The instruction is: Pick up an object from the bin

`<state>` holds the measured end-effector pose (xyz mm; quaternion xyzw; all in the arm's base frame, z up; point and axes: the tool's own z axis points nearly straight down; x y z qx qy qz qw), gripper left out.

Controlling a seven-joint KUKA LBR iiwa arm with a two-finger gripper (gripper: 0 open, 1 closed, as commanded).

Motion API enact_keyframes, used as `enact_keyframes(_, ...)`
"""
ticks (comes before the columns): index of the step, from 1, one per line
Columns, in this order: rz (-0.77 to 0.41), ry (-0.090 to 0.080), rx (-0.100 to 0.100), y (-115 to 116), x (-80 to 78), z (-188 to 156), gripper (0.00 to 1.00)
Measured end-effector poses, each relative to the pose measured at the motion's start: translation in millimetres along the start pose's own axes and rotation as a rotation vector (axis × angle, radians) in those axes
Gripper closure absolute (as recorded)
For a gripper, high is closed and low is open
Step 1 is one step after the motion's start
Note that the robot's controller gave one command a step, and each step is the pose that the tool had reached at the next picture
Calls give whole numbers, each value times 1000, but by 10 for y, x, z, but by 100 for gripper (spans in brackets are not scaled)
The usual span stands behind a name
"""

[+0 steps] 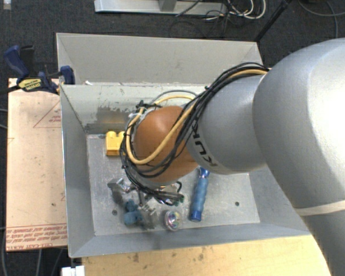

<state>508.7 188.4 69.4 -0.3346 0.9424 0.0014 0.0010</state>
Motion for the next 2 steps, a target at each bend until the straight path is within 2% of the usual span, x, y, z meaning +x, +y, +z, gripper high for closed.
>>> enact_keyframes(1,3,1,1,-15,5,-6,100)
enact_keyframes(2,26,-8,5,26,21,-1493,100)
